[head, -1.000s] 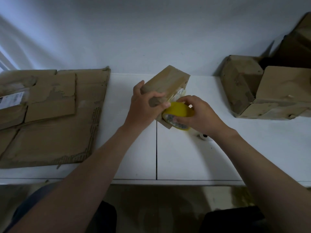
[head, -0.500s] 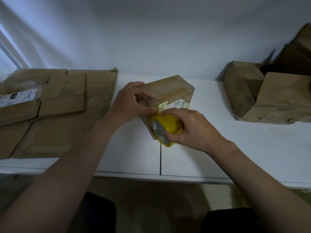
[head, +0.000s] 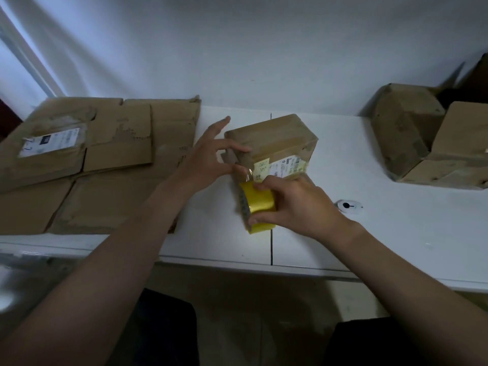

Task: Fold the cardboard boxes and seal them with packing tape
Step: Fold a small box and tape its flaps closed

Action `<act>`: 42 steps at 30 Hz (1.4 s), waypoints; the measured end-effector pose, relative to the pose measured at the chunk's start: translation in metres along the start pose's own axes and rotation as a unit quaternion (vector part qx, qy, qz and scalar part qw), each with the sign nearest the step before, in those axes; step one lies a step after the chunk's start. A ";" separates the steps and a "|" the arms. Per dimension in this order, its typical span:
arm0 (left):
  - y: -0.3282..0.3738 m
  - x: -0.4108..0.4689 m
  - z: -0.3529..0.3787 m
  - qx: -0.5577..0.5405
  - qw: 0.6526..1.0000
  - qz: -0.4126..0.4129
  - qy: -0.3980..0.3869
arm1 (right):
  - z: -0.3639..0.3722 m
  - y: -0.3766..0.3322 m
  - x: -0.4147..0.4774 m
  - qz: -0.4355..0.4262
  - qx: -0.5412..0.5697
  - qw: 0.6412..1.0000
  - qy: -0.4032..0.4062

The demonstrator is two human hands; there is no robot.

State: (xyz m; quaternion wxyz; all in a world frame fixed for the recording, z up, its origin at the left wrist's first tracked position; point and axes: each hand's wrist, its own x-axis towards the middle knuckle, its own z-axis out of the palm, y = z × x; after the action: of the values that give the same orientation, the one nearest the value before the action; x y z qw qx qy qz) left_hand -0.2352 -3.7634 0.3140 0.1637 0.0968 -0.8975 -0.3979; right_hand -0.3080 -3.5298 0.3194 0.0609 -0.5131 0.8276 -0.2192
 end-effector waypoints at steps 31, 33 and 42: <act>0.083 -0.084 0.072 -0.246 0.906 -0.326 0.110 | -0.035 0.122 -0.062 0.249 -0.120 0.958 -0.079; 0.084 -0.084 0.073 -0.244 0.907 -0.327 0.109 | -0.033 0.121 -0.063 0.241 -0.102 0.964 -0.049; 0.085 -0.082 0.068 -0.291 0.885 -0.349 0.099 | -0.043 0.097 -0.041 0.205 0.091 0.975 -0.005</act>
State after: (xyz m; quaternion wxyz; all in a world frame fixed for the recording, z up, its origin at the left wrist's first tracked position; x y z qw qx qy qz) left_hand -0.1875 -3.6358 0.3166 0.1228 0.3909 -0.6285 -0.6612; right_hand -0.3826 -3.4440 0.3115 0.1550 -0.3261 0.8915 -0.2735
